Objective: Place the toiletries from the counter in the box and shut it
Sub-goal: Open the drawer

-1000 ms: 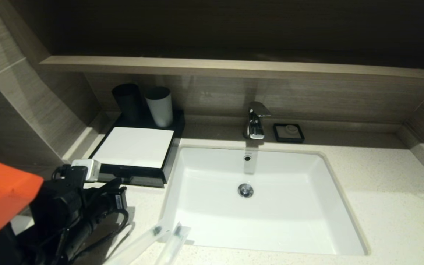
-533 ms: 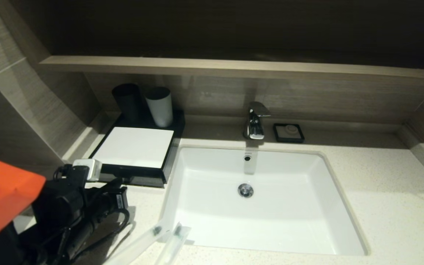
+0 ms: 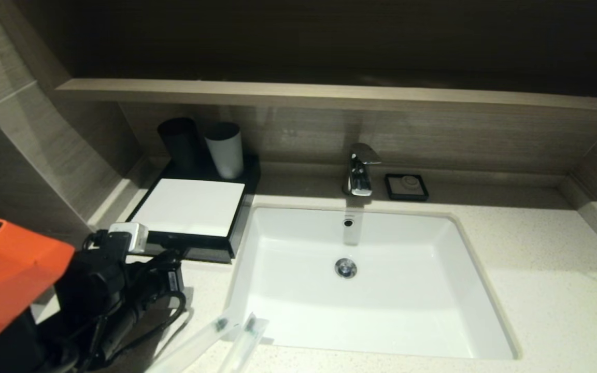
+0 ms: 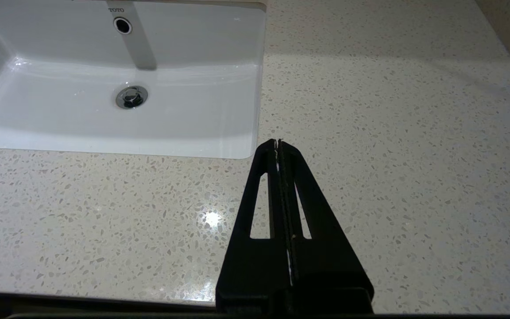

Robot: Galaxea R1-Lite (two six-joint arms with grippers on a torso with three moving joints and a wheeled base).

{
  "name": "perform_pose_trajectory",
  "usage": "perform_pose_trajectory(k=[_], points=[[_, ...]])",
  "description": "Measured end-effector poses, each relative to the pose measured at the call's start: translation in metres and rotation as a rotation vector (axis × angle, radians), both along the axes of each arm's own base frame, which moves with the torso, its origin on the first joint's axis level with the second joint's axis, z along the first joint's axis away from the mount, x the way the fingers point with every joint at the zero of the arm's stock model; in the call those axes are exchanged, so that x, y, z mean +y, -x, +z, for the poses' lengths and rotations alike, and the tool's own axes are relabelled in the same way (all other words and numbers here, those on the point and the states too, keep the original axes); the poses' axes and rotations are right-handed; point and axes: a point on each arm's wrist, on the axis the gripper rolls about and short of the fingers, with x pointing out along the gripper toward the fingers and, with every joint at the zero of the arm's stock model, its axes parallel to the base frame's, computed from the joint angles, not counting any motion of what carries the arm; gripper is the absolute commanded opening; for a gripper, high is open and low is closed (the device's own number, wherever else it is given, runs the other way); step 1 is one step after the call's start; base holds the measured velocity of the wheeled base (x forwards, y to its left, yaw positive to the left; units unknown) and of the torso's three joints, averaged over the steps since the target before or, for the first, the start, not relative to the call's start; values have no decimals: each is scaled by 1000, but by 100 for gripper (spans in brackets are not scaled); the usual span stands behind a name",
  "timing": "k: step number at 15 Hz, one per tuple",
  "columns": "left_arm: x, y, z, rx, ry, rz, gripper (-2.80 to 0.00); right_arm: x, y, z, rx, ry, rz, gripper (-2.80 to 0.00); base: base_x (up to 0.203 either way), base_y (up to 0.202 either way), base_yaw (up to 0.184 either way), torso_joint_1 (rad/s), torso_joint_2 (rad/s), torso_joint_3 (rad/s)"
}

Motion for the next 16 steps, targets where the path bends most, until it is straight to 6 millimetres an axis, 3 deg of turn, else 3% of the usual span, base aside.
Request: perform_pose_trajectory(k=[16], points=[[0, 0, 6, -26, 4, 2, -280, 0, 0, 0, 0, 0, 0, -280, 0, 0, 0, 0, 0, 0]])
